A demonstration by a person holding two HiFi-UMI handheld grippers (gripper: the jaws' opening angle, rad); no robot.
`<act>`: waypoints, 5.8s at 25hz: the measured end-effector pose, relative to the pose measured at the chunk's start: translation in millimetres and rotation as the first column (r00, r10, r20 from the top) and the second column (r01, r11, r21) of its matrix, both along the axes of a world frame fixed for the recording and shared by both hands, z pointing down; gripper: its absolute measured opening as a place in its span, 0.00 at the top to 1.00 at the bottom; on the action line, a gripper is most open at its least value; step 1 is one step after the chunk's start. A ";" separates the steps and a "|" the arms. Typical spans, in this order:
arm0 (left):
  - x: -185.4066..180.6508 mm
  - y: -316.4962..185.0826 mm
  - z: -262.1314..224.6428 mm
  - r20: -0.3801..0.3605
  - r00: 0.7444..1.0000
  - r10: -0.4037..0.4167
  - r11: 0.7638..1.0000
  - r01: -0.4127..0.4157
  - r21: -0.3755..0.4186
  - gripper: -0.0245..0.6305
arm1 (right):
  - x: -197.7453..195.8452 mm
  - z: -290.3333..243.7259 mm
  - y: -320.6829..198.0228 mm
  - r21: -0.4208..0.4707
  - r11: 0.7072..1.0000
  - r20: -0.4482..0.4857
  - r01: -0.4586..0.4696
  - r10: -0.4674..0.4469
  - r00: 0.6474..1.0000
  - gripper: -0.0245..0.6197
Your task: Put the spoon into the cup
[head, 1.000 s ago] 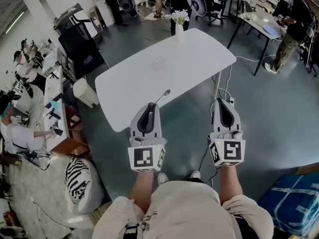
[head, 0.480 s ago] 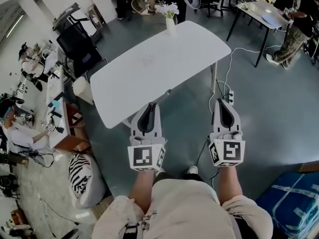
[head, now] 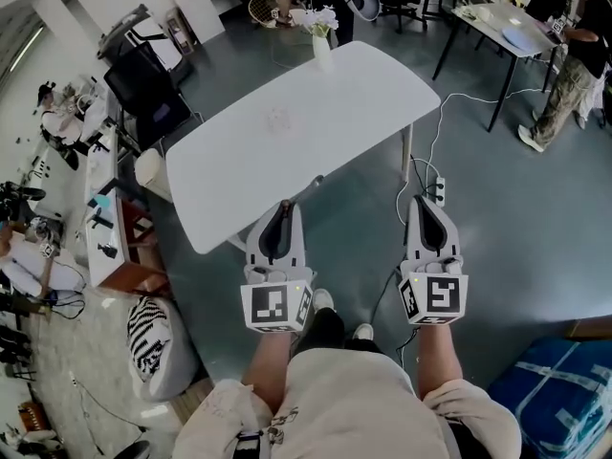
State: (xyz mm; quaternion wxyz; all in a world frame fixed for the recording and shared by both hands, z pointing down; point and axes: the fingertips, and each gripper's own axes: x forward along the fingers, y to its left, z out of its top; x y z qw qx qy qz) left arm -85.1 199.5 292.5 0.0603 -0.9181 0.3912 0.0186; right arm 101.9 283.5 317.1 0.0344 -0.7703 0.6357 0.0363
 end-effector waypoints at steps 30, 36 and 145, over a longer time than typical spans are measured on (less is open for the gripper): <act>-58.3 -285.5 22.0 -0.093 0.994 -0.064 0.996 0.058 -0.064 0.90 | -66.2 -2.6 -300.5 -0.069 0.993 -0.080 0.100 -0.105 0.991 0.98; -72.3 -315.9 25.5 -0.096 0.993 -0.071 0.995 0.063 -0.079 0.90 | -82.4 -2.3 -331.2 -0.083 0.990 -0.083 0.112 -0.119 0.989 0.98; 31.2 -562.3 287.8 0.122 0.931 -0.345 0.751 0.351 -0.559 0.75 | -18.2 164.5 -661.1 -0.349 0.785 0.100 0.512 -0.512 0.853 0.98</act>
